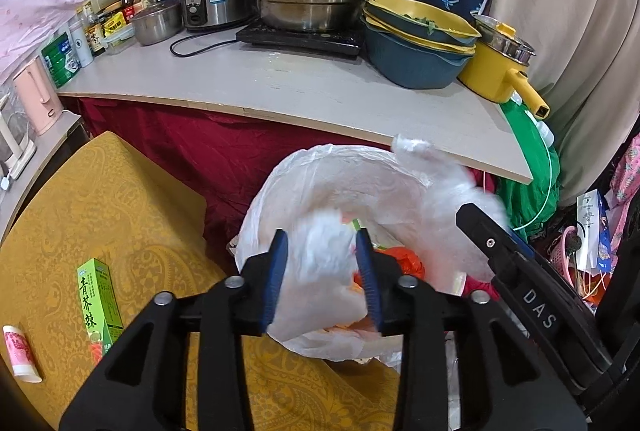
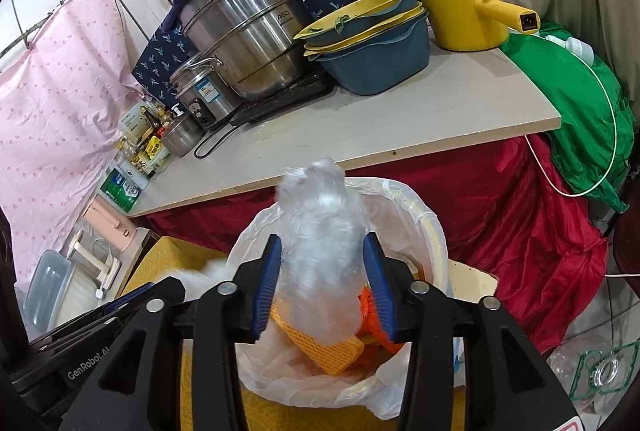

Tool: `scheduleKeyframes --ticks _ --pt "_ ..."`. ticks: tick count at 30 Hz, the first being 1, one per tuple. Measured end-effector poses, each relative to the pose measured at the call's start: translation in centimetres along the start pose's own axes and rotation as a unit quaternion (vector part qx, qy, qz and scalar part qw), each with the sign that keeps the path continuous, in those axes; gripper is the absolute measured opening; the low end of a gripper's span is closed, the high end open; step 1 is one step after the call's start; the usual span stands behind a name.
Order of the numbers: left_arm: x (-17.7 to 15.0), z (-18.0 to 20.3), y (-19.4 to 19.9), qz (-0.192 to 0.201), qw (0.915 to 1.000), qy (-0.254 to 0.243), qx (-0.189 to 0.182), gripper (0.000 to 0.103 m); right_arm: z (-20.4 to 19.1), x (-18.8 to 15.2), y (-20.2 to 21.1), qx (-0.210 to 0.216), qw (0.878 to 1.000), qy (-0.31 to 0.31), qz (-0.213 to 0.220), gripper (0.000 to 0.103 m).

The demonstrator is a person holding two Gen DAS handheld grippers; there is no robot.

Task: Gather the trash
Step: 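Carry the tissue and clear bag over the bin and open both tools, then move both open tools back over the cup and box on the table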

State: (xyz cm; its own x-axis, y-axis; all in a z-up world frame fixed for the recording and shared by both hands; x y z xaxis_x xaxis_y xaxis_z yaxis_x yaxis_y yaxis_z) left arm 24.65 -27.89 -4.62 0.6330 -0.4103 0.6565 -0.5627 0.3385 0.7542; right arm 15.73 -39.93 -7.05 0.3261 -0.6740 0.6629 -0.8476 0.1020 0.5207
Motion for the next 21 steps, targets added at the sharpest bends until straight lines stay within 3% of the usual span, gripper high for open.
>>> scheduleKeyframes --ticks 5,21 --pt "0.6 -0.7 0.4 0.014 0.9999 0.007 0.007 0.06 -0.3 0.5 -0.2 -0.003 1.0 0.0 0.004 0.048" --pt "1.0 -5.5 4.4 0.048 0.9968 0.06 0.023 0.08 -3.6 1.4 2.9 0.014 0.999 0.02 0.03 0.054"
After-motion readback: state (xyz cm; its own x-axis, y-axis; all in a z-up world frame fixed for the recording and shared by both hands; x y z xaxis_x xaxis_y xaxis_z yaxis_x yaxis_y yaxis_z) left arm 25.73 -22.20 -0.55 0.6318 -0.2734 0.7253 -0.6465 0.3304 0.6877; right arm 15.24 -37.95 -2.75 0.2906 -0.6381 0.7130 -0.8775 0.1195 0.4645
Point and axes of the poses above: each gripper's, at about its wrist camera, not at the fingertips, and y roughly against the way its jaws point, z to its right, x to its top, the point moved 5 cm from there along -y, roughly the way its jaws point, and after that the axes turned 7 degrees about x, right-handed, at the moved point
